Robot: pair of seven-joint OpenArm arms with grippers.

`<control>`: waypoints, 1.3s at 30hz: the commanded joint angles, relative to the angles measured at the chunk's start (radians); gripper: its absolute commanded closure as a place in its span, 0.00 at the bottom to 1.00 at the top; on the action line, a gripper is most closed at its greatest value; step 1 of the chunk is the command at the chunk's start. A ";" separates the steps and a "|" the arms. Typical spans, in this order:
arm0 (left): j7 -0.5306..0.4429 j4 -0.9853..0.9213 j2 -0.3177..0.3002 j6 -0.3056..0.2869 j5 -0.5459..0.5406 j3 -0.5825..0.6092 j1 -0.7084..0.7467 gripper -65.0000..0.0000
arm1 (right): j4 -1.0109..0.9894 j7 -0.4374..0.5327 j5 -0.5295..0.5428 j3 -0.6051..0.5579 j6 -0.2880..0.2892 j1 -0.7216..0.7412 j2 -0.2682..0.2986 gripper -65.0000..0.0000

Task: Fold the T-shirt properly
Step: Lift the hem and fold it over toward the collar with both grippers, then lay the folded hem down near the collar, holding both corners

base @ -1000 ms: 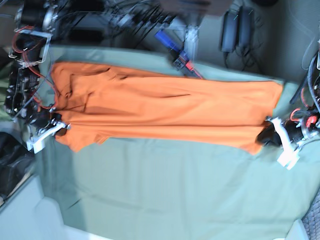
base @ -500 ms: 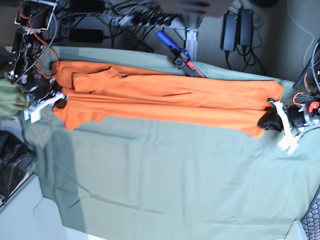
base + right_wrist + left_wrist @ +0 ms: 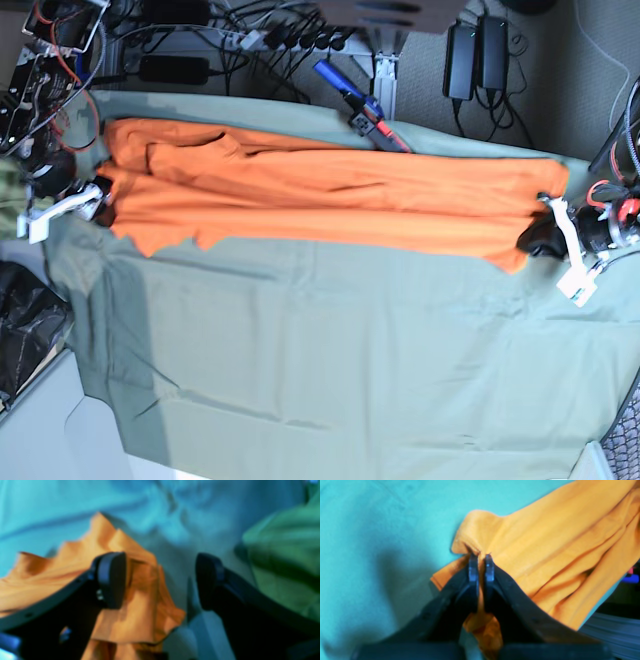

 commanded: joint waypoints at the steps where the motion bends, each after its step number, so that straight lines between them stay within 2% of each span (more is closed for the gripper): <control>1: -0.013 0.015 -0.019 -0.009 -0.014 -0.009 -0.014 1.00 | 0.018 0.021 0.006 0.012 0.081 0.019 0.025 0.34; 11: -0.018 0.015 -0.019 -0.009 -0.014 -0.009 -0.013 1.00 | 0.018 0.029 0.025 0.008 0.082 0.064 0.025 0.34; 15: -0.019 0.015 -0.019 -0.009 -0.014 -0.009 -0.013 1.00 | 0.013 0.068 0.017 -0.048 0.082 0.071 0.021 0.34; 24: -0.019 0.015 -0.019 -0.009 -0.014 -0.009 -0.011 1.00 | -0.116 0.138 -0.123 -0.255 0.081 0.190 -0.098 0.34; 29: -0.019 0.015 -0.019 -0.009 -0.014 -0.009 0.001 1.00 | -0.164 0.165 -0.142 -0.304 0.081 0.198 -0.109 0.35; 31: -0.022 0.015 -0.019 -0.009 -0.014 -0.009 0.000 1.00 | -0.164 0.165 -0.142 -0.303 0.081 0.198 -0.107 0.49; 35: -0.027 0.015 -0.019 -0.009 -0.014 -0.009 0.001 1.00 | -0.163 0.134 -0.141 -0.299 0.081 0.198 -0.106 0.94; 36: -0.027 0.015 -0.019 -0.009 -0.014 -0.009 0.001 1.00 | -0.162 0.119 -0.141 -0.299 0.081 0.198 -0.105 1.00; 39: -0.027 0.015 -0.019 -0.009 -0.014 -0.009 0.001 1.00 | -0.146 0.084 -0.139 -0.299 0.081 0.196 -0.105 1.00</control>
